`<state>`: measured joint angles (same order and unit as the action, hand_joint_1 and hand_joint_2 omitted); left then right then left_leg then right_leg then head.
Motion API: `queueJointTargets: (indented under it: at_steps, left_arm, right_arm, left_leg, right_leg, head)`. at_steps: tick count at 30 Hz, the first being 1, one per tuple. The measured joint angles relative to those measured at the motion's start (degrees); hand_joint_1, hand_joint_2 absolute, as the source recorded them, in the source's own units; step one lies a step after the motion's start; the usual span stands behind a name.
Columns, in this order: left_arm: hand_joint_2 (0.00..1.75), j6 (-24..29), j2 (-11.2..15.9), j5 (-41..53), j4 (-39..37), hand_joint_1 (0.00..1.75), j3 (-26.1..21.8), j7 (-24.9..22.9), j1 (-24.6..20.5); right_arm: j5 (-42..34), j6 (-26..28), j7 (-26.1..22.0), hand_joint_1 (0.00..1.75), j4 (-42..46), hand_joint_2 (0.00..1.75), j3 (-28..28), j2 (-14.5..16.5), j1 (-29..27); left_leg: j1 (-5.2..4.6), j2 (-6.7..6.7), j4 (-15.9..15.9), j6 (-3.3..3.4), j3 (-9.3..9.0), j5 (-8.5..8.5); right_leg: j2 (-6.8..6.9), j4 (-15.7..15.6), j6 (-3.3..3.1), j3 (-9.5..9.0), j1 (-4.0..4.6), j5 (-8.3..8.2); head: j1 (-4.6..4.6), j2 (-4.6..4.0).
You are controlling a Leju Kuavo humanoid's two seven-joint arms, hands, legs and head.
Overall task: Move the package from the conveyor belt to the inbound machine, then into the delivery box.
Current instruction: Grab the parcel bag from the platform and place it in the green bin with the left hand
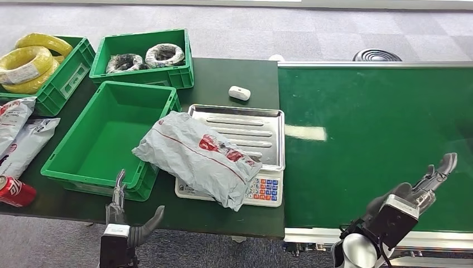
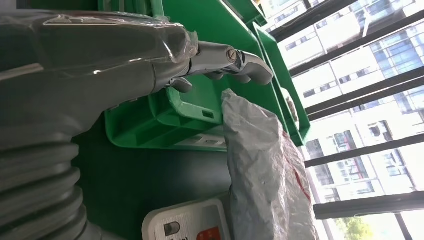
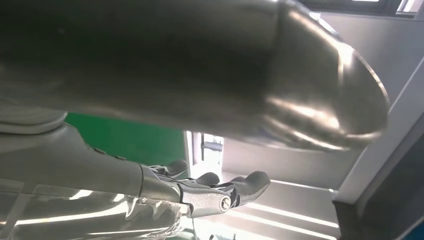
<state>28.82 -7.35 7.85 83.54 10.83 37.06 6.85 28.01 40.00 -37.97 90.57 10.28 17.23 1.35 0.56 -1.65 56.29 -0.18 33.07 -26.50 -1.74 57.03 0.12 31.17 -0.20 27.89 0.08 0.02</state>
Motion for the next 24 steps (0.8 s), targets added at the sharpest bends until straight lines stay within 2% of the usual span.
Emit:
queueJointTargets:
  at_steps: [5, 9, 12, 18, 24]
  left_arm:
    - [1.75, 3.7, 0.7, 4.4, 2.6, 0.00, -1.0, 2.1, 0.0]
    - [1.75, 4.6, 1.5, 12.8, 5.9, 0.00, -1.5, 0.3, -1.8]
    - [1.75, 4.7, 1.7, 22.8, 6.7, 0.00, -0.4, -3.7, -6.7]
    - [1.75, 3.7, 1.8, 34.1, 5.0, 0.00, 3.6, -13.1, -19.8]
    - [1.75, -2.0, 1.6, 44.6, -1.1, 0.00, 8.7, -18.5, -29.8]
  right_arm:
    - [2.6, 0.0, 0.5, 0.00, 2.0, 0.00, 2.0, 1.0, -2.0]
    - [3.3, 0.0, 0.9, 0.00, 1.6, 0.00, 1.9, 1.6, -2.7]
    - [4.6, 0.0, 1.5, 0.00, -0.7, 0.00, 0.5, 1.7, -2.1]
    - [6.3, 0.0, 5.3, 0.00, -4.9, 0.00, -4.4, 1.8, -0.1]
    - [6.4, 0.0, 6.8, 0.00, -7.3, 0.00, -7.6, 1.4, 1.2]
  left_leg:
    - [0.00, 0.01, 0.0, 0.00, 0.00, 0.00]
    - [0.00, -0.01, 0.0, 0.01, -0.02, 0.03]
    - [0.00, -0.03, 0.0, 0.02, -0.03, 0.10]
    - [0.00, -0.03, 0.0, 0.01, -0.06, 0.24]
    - [0.00, -0.02, 0.0, 0.01, -0.03, 0.23]
  right_leg:
    - [0.00, 0.0, 0.00, 0.00, 0.00, 0.00]
    - [0.03, 0.0, 0.00, -0.02, 0.00, 0.00]
    - [0.08, 0.0, -0.03, -0.07, 0.00, -0.04]
    - [0.08, 0.0, -0.05, -0.10, 0.00, -0.15]
    - [0.07, 0.0, -0.05, -0.03, -0.01, -0.16]
  head:
    - [0.00, 0.00]
    - [0.00, 0.00]
    - [0.00, -0.01]
    - [0.00, 0.00]
    - [-0.01, 0.00]
